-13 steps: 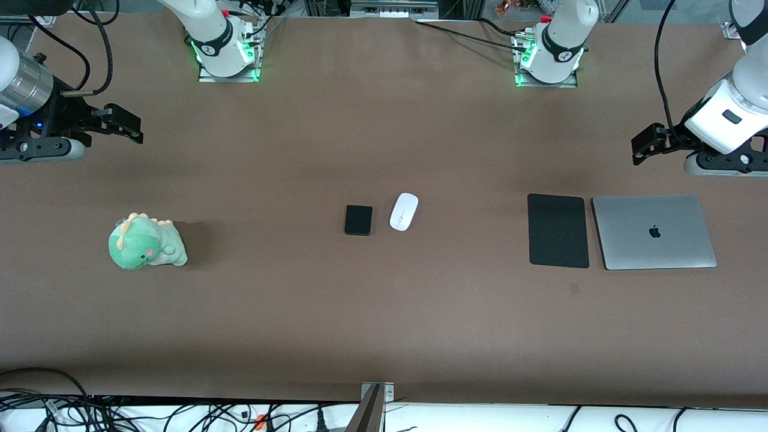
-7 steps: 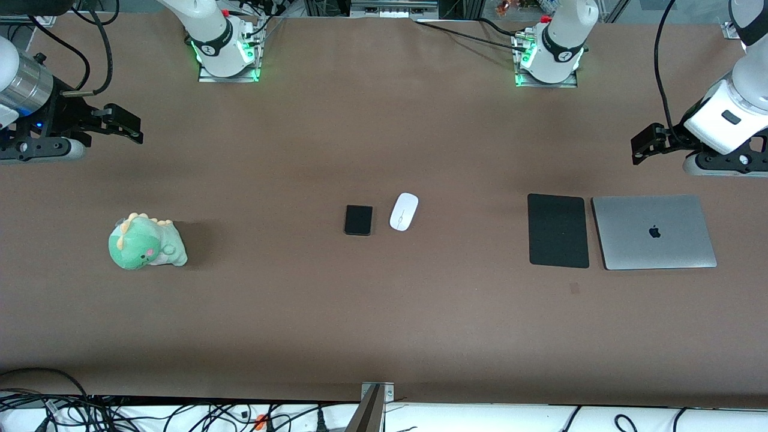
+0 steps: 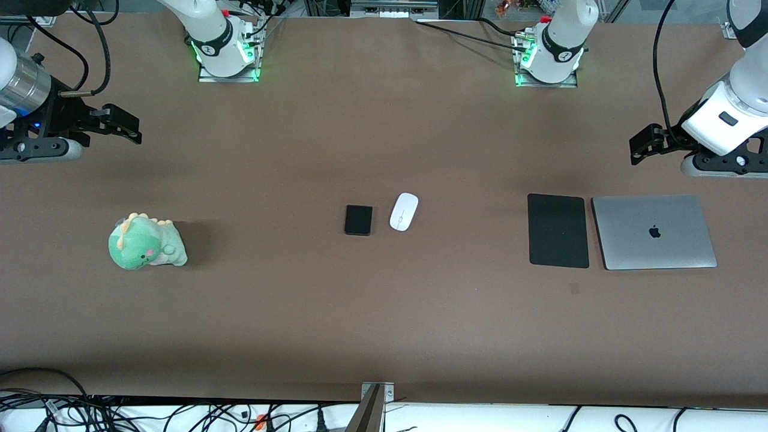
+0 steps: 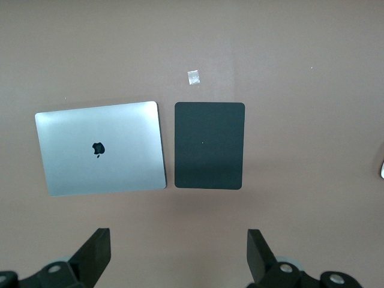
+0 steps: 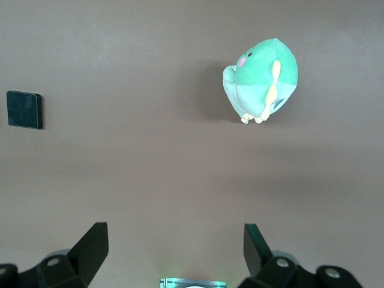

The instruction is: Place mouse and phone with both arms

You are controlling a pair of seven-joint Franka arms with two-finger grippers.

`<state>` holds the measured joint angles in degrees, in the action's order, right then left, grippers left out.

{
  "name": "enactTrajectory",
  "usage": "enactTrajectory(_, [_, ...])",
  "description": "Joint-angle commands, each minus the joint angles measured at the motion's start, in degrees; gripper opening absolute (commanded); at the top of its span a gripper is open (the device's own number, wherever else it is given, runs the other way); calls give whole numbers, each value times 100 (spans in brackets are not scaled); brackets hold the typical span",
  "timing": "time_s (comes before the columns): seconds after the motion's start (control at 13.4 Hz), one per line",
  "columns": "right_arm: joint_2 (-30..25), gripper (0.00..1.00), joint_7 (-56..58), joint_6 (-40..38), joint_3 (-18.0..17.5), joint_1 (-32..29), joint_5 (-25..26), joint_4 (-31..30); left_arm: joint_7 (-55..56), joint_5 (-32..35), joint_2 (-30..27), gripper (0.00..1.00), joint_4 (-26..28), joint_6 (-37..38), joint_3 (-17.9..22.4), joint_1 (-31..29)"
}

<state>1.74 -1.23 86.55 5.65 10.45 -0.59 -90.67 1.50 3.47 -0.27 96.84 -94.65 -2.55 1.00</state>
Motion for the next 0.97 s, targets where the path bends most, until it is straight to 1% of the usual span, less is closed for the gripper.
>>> enactTrajectory(0.0, [-42, 100, 88, -33, -12, -69, -82, 5, -62, 31, 71, 100, -148, 113, 0, 32])
enactTrajectory(0.89, [-34, 100, 88, -33, -12, -69, -82, 5, -62, -101, 80, 100, -148, 122, 9, 14])
